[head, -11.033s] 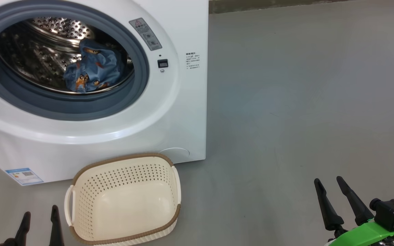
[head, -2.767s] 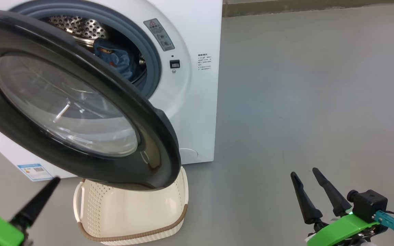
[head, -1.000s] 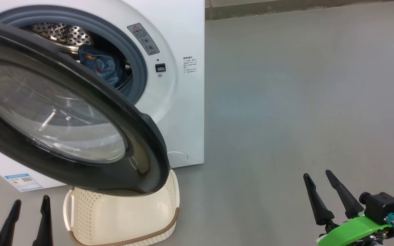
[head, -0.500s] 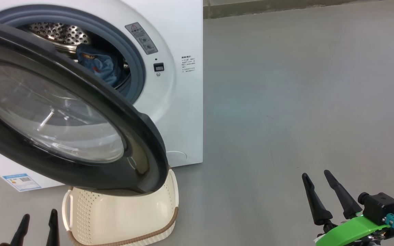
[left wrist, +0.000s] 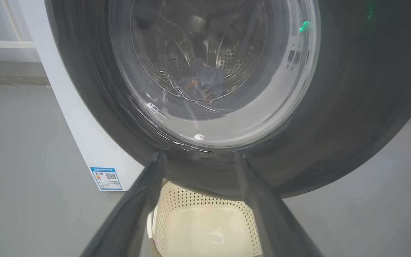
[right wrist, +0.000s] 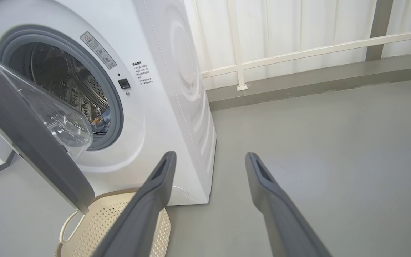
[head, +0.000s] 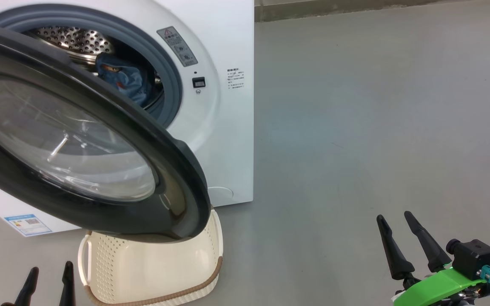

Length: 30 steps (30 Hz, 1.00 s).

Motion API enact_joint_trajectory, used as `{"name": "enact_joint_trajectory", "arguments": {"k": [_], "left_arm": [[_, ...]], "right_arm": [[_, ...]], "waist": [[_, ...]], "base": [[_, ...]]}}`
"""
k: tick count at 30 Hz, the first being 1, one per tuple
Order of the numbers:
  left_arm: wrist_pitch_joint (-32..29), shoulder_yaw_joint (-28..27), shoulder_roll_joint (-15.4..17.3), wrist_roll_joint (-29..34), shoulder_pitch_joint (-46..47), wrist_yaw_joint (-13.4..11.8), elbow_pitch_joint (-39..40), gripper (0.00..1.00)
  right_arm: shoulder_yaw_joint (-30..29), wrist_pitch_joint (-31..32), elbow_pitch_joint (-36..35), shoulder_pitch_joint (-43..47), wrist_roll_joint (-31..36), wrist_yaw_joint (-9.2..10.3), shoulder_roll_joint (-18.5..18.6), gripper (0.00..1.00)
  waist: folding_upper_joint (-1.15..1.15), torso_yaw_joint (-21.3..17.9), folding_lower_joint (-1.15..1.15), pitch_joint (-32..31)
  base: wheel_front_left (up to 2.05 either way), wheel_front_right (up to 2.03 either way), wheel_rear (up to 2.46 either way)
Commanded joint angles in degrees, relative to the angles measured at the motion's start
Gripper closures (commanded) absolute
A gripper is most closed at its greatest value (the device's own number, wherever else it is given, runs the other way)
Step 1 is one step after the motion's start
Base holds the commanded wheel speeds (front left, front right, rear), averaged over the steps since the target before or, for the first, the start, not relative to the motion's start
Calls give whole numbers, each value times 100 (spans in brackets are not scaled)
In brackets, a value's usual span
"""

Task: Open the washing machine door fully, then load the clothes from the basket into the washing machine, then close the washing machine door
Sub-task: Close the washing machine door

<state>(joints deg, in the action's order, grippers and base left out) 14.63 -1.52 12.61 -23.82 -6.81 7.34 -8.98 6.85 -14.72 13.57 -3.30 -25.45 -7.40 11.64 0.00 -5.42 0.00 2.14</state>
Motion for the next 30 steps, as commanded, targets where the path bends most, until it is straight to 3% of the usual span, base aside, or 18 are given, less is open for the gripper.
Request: {"name": "enact_joint_trajectory", "arguments": {"k": [1, 6, 7, 8, 9, 10, 11, 21, 30], "left_arm": [[37, -198, 131, 28, 193, 14, 109, 0], [37, -224, 88, 54, 218, 14, 103, 0], [37, -229, 76, 55, 219, 14, 102, 0], [37, -227, 64, 55, 217, 14, 101, 0], [37, -211, 54, 56, 219, 14, 94, 0], [37, -194, 44, 57, 226, 14, 82, 0], [37, -184, 32, 55, 236, 14, 71, 0], [37, -115, -85, 54, 310, 14, -11, 0], [37, -136, -167, 48, 311, 14, 94, 0]], "right_arm": [[115, -28, -149, -6, -20, -9, 67, 0], [144, -28, -106, -28, -22, -9, 31, 0], [155, -28, -93, -41, -25, -9, 16, 16], [161, -28, -81, -57, -28, -9, -1, 56], [156, -28, -73, -71, -32, -9, -18, 67], [161, -28, -72, -90, -39, -9, -37, 89], [170, -28, -76, -114, -47, -9, -57, 100], [329, -28, -443, -806, -213, -9, -339, 100], [942, -28, -1607, -1573, -463, -9, -567, 100]], "waist": [[0, 4, 0, 0], [0, 54, 0, 0], [0, 70, 0, -2], [0, 88, 0, -2], [0, 121, 0, -4], [0, 157, 0, -4], [0, 192, 0, -4], [0, 545, 0, -50], [0, 868, 0, -128]], "base": [[0, 0, 0], [0, 0, 0], [0, 0, 0], [0, 0, 0], [0, 0, 0], [0, 0, 0], [0, 0, 0], [0, 0, 0], [0, 0, 0]]}}
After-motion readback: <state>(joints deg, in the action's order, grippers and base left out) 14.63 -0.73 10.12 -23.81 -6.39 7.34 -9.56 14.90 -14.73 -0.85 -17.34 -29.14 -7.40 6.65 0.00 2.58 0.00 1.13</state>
